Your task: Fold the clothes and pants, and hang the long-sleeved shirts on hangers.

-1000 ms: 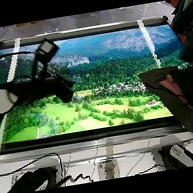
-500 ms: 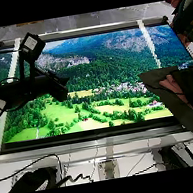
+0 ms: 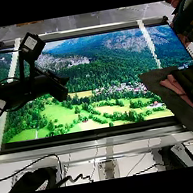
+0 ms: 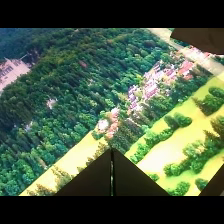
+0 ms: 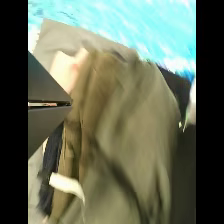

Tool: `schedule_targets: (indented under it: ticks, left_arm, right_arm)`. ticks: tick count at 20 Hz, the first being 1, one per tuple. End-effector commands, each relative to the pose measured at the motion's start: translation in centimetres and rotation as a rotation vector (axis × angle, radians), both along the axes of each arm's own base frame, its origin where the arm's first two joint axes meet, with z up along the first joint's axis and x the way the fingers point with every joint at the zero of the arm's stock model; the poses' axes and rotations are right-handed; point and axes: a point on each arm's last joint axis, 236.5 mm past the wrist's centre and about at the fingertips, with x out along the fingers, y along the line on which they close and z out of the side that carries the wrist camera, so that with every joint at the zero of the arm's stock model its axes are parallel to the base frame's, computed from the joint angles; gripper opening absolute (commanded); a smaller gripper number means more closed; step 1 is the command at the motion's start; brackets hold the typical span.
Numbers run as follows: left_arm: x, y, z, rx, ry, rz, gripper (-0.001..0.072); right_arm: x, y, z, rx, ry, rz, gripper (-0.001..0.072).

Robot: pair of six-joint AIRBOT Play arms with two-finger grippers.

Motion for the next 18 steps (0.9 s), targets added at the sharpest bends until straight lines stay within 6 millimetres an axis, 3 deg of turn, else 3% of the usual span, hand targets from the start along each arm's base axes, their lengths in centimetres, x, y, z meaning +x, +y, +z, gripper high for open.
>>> schedule_targets:
  ticks: [1,4,6,8,18]
  left_arm:
    - [0.1,0.0,0.0,0.0,-0.001,0.001,0.0025]
    - [0.0,0.0,0.0,0.001,0.0,0.001,0.0025]
    - [0.0,0.0,0.0,0.001,0.0,0.001,0.0025]
    - [0.1,0.0,0.0,0.0,-0.001,0.001,0.0025]
    - [0.1,0.0,0.0,0.001,0.0,0.001,0.0025]
  right_arm:
    - [5.7,5.4,0.5,-0.083,0.011,0.333,0.0037]
    - [9.5,11.8,0.5,-0.158,0.04,0.608,0.0037]
    - [12.1,15.3,1.7,-0.24,-0.008,0.727,0.0037]
    - [13.5,18.5,2.0,-0.305,-0.012,0.828,0.0036]
    - [14.4,33.7,-5.1,-0.281,0.189,1.292,0.0036]
